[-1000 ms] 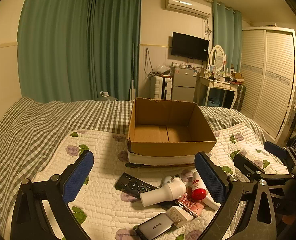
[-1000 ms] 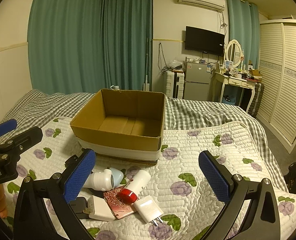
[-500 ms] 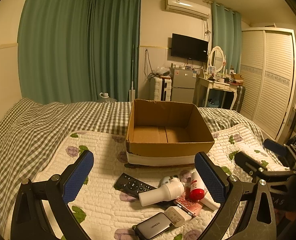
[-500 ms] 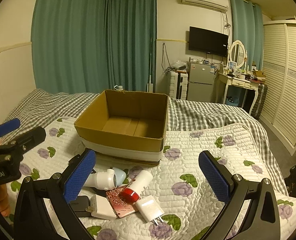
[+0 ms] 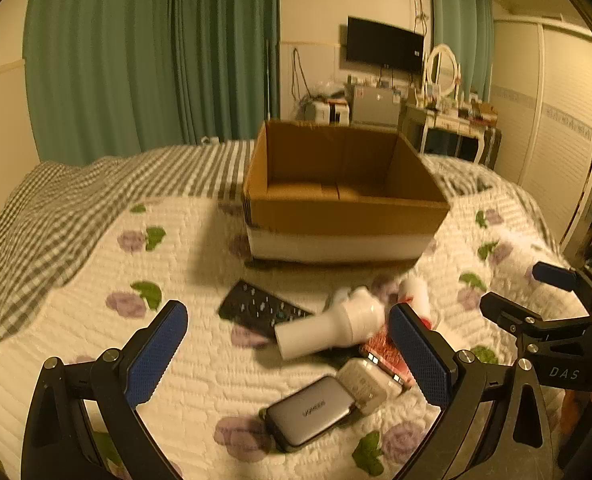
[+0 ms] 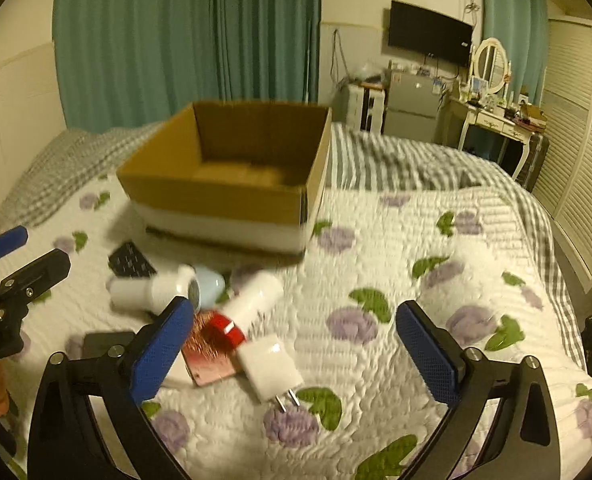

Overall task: Organize rigid objects
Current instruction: 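Grasp the white bottle with the left tool while the right tool grasps the white charger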

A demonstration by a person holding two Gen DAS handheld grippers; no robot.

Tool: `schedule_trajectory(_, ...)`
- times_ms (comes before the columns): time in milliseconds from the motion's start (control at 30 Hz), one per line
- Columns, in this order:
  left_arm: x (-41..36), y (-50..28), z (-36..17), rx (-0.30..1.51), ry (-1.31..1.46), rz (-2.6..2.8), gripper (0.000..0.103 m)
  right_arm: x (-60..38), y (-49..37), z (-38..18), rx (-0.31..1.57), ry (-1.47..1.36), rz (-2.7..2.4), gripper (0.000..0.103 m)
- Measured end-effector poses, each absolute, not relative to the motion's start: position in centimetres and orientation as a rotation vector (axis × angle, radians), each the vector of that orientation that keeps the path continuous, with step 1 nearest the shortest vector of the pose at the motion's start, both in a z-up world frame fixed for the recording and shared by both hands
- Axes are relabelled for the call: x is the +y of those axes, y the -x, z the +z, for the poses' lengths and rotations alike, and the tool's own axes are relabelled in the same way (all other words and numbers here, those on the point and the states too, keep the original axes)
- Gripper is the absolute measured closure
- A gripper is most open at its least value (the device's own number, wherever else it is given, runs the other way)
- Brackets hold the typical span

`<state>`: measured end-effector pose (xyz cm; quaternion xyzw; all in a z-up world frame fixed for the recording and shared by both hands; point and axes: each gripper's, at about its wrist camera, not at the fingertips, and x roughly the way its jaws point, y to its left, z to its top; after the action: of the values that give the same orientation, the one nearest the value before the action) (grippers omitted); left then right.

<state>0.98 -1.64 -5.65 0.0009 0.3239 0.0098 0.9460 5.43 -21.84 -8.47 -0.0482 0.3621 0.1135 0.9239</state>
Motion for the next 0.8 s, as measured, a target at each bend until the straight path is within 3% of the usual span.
schedule_trajectory(400, -1.8, -1.2, -9.3, 0.783, -0.025, 0.018, 0.001, -20.3, -8.7, -15.2, 1.013, 0.158, 0.305, 0.020)
schedule_trajectory(567, -1.7, -2.3, -9.9, 0.809, -0.049, 0.020, 0.002, -20.0, -9.9, -16.9, 1.085, 0.143, 0.329, 0.040)
schedule_trajectory(600, -1.8, -2.6, -9.9, 0.816, -0.067, 0.020, 0.003, -20.1, -9.9, -16.9, 1.085, 0.138, 0.334, 0.055)
schedule_trajectory(800, -2.5, -5.0, -9.6, 0.823, -0.176, -0.024, 0.003, -21.3, -9.5, -14.5, 1.031, 0.100, 0.325, 0.060)
